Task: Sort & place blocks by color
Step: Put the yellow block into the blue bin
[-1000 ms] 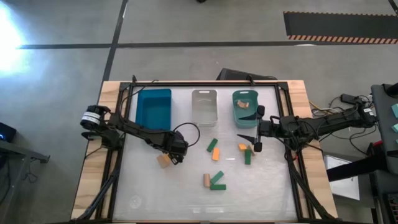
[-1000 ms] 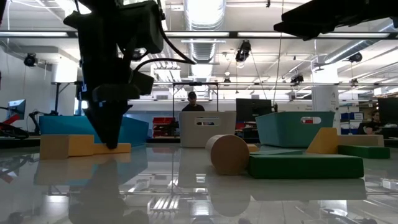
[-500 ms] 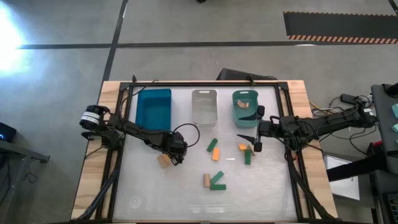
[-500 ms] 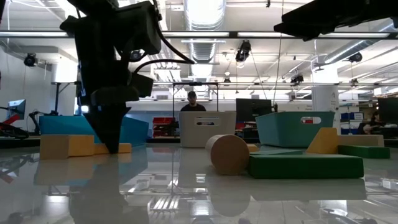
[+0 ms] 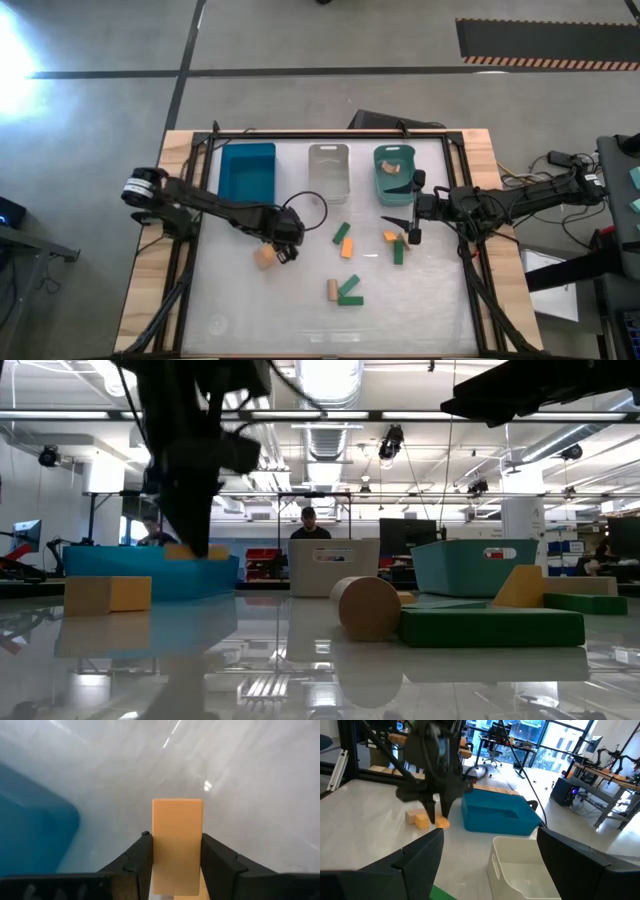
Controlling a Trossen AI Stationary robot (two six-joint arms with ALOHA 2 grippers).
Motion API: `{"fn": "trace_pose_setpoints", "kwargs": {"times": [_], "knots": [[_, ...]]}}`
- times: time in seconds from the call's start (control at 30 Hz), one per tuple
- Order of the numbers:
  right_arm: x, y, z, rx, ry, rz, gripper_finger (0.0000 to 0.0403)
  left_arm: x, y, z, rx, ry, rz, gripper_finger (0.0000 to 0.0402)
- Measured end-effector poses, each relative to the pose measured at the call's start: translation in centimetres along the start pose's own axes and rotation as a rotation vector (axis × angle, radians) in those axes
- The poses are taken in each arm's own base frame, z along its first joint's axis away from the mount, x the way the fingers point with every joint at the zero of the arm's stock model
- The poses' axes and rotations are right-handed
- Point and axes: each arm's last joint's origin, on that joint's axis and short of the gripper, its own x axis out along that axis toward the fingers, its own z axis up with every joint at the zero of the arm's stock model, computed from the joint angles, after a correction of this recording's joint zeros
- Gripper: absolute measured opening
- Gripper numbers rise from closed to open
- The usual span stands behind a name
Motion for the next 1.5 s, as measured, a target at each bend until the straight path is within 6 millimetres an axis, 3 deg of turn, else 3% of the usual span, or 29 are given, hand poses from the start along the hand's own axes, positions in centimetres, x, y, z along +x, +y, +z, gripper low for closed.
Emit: {"fn": "trace_pose_setpoints", "kwargs": {"times": [0.17,0.33,0.57,0.73,0.9,1.13,1.3,1.5], "knots": [[0.0,0.0,0.0,0.003,0.001,0.000,0.0313,-4.0,0.5,1.3,0.101,-0.044,-0.032,0.0115],[0.0,0.0,0.0,0.003,0.001,0.000,0.0313,-7.0,2.3,2.0,0.220,-0.047,-0.015,0.0115],[0.0,0.0,0.0,0.009,0.002,0.001,0.0313,-7.9,6.5,2.1,0.486,0.012,0.060,0.0115],[0.0,0.0,0.0,0.010,0.002,0.000,0.0313,-7.2,10.2,2.7,0.627,0.061,0.119,0.0115],[0.0,0.0,0.0,0.019,0.003,0.001,0.0313,-6.0,14.8,3.7,0.671,0.116,0.172,0.0115],[0.0,0.0,0.0,0.022,0.004,0.001,0.0313,-3.9,20.6,4.6,0.673,0.055,0.196,0.0115],[0.0,0.0,-0.1,0.024,0.005,0.001,0.0313,-2.6,23.4,4.2,0.650,0.033,0.185,0.0115],[0.0,0.0,-0.1,0.024,0.006,0.001,0.0313,-1.0,25.3,3.3,0.604,0.025,0.143,0.0115]]}}
